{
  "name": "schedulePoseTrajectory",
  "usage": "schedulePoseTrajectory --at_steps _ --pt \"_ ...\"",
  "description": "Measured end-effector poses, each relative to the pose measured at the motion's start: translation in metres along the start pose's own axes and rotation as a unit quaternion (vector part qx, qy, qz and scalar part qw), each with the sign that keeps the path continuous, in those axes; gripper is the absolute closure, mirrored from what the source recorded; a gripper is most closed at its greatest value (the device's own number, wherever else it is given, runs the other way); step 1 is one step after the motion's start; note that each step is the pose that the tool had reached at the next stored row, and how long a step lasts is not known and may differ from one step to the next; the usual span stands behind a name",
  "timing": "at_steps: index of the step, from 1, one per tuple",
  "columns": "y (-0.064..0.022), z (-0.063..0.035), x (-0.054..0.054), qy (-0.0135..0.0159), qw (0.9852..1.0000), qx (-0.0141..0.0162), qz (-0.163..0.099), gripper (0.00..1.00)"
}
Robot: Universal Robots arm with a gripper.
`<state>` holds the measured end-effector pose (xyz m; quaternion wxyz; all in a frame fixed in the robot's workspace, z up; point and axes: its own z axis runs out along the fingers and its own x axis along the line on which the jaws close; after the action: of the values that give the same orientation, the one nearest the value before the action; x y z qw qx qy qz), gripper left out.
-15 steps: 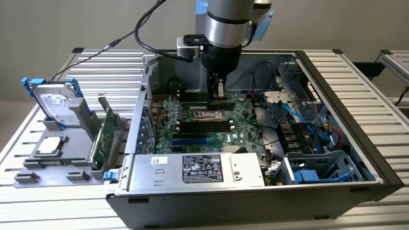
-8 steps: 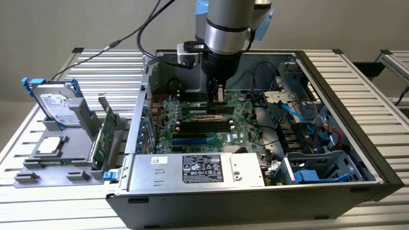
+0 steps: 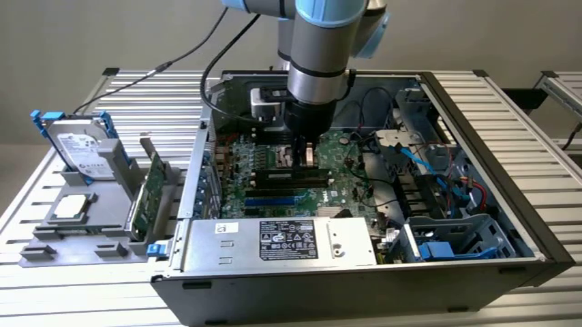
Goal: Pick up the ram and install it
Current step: 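Insert the ram into the slot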
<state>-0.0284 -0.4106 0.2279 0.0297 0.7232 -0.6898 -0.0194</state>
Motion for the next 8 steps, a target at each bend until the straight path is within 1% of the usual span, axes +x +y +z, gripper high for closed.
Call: schedulePoseTrajectory --at_steps 4,8 --pt "-0.0001 0.0015 -0.0001 -0.0001 1.0 -0.0003 0.0 0.86" --pt "-0.0001 0.0022 0.0 0.0012 1.0 -0.0013 0.0 0.86"
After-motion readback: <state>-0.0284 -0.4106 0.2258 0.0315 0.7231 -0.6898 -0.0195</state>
